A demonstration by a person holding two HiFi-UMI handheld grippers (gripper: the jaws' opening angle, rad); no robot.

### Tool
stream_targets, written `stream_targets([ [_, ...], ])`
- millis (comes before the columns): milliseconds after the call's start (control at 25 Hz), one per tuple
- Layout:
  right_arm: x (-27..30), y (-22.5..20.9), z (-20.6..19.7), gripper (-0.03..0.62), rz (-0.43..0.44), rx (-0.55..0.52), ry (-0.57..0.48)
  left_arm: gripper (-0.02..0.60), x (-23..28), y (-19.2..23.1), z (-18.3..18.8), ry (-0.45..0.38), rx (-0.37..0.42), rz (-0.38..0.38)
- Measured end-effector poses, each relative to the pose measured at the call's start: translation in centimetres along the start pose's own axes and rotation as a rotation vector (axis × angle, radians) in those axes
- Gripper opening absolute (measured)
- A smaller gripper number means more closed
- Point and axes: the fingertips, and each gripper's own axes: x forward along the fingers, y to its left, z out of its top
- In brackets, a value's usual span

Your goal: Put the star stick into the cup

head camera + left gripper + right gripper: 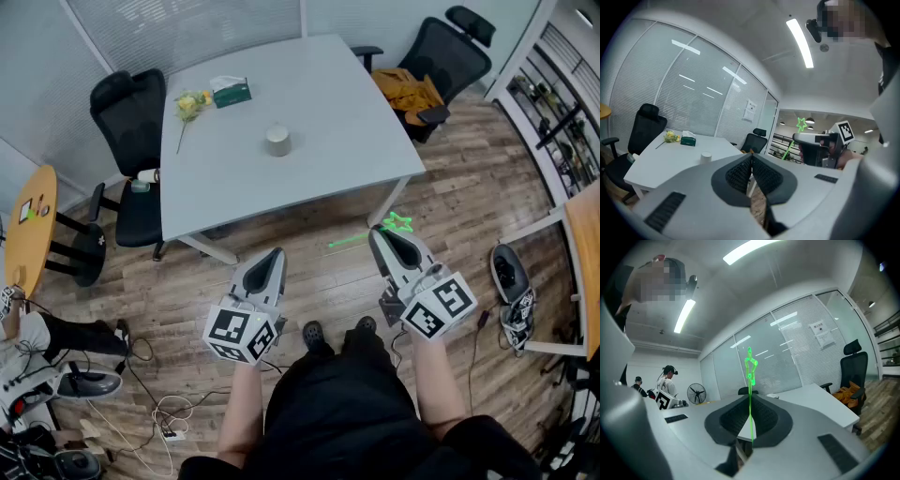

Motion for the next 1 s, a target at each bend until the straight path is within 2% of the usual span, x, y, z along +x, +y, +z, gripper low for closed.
stream_targets([
  [480,-0.3,2.3,-0.4,0.020,0.024,-0.020,0.018,-0.003,-1.9,-0.4,0.0,-0.006,0.002,0.005],
  [800,0.4,2.5,-1.0,0.023,-0.012,0.037,0.008,-0.002,-3.2,0.6,-0.1,-0.007,-0.002,0.015],
  [1000,0.6,3.0,-1.3,0.023,-0.009,0.022,0.020,-0.002,-3.7,1.2,-0.5,-0.001,-0.013,0.019],
])
